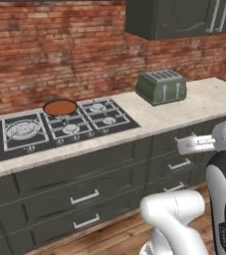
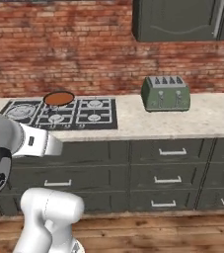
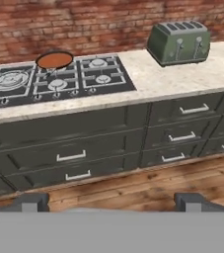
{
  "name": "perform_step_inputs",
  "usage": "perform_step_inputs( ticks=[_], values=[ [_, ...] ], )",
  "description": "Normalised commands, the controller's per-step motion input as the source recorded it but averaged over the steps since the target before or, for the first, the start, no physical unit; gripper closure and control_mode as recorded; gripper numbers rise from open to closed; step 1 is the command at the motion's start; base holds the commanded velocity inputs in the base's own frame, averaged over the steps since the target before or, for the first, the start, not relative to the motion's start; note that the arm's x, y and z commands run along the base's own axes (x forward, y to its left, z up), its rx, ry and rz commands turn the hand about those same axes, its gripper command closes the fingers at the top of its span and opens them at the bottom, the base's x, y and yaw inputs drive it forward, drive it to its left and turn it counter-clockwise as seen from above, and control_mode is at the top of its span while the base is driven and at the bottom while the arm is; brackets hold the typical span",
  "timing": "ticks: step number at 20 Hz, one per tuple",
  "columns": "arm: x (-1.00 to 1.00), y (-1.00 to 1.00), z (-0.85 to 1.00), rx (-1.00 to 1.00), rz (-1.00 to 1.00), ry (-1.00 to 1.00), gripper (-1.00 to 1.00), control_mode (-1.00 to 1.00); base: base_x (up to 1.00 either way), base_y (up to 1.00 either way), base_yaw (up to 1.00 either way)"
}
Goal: Retrieve the fish from the fridge and place it on the saucepan with marinade on the stove.
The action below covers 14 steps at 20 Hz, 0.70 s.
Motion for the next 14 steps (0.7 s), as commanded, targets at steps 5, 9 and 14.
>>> perform_step_inputs(
  ticks=[5, 9, 14],
  values=[
    [0.0, 0.0, 0.0, 0.0, 0.0, 0.0, -1.0, 1.0, 0.0, -0.35, -0.55],
    [0.0, 0.0, 0.0, 0.0, 0.0, 0.0, -1.0, 1.0, 0.0, -0.44, -0.59],
    [0.0, 0.0, 0.0, 0.0, 0.0, 0.0, -1.0, 1.0, 0.0, -0.48, -0.64]
  ],
)
